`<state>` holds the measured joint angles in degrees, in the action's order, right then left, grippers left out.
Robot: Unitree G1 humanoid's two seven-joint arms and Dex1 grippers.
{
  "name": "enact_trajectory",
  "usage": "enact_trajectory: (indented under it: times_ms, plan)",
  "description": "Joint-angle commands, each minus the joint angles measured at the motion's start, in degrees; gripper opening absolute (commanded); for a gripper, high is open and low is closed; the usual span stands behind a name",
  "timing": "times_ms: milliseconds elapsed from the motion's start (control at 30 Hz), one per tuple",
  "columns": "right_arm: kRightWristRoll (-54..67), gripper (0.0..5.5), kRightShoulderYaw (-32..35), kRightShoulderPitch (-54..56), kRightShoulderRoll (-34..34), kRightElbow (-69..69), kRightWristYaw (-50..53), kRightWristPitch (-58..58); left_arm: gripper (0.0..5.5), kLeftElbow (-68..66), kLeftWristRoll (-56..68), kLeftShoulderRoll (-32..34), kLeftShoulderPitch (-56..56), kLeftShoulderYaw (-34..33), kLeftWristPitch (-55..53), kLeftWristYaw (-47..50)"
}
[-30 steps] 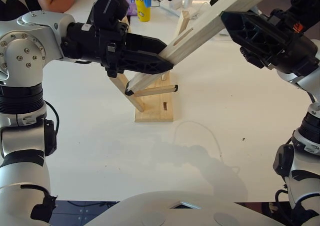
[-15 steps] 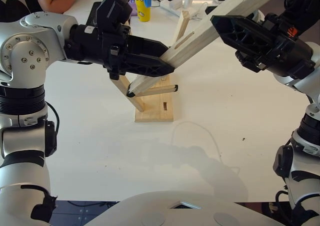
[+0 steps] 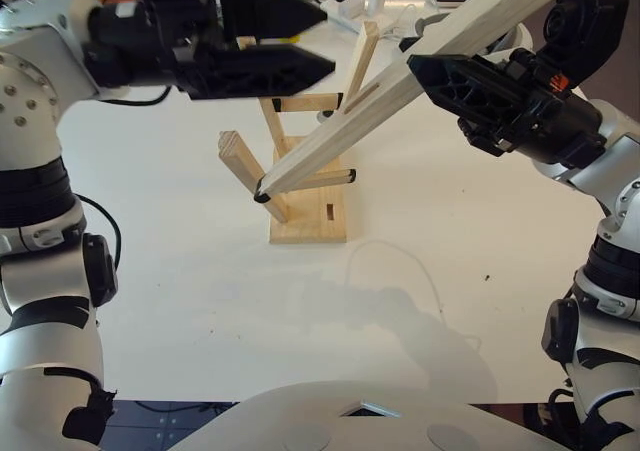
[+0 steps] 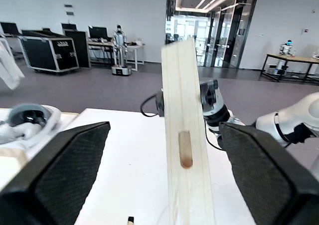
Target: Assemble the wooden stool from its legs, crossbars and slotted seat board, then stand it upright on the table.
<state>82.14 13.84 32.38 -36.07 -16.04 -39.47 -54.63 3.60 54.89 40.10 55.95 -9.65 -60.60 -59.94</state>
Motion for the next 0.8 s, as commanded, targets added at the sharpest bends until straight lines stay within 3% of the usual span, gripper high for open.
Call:
enact_trajectory:
  times_ms: [33, 133, 233, 367, 467, 567, 667, 800]
  plan:
    - [0.27, 2.05, 1.85, -1.82, -3.47, -0.68, -2.10, -1.65, 4.18, -5.25, -5.09, 7.57, 1.21, -5.16, 4.78, 1.88]
    - [2.44, 2.05, 5.74, -5.11, -6.49, -1.37, -2.65, -2.86, 4.18, -9.43, -11.93, 13.75, -7.22, -4.54, 10.01, -0.82]
    - [6.76, 2.05, 12.31, -9.25, -10.57, -2.07, -2.98, -4.13, 4.18, -17.47, -28.55, 20.80, -22.31, 4.50, 26.28, -4.21]
    - [7.98, 2.05, 19.59, -12.59, -14.76, 1.33, -4.37, -4.37, 4.18, -18.05, -32.23, 24.63, -40.65, 7.87, 29.45, -12.64]
    - [9.49, 2.05, 22.43, -12.69, -16.07, 4.39, -4.86, -4.28, 4.18, -12.89, -31.09, 24.94, -46.32, 7.03, 28.46, -15.34]
    - [10.10, 2.05, 25.38, -12.77, -17.43, 8.25, -5.41, -4.09, 3.76, -3.95, -28.51, 24.19, -51.48, 5.95, 25.94, -16.17]
    - [7.98, 2.05, 26.19, -13.03, -18.13, 10.42, -5.75, -3.74, 3.34, 9.72, -23.58, 20.65, -56.45, 6.12, 20.91, -12.88]
    - [5.14, 2.05, 24.68, -11.32, -17.97, 12.72, -5.52, -2.64, 2.71, 26.58, -22.30, 15.02, -63.20, 11.51, 17.70, -4.35]
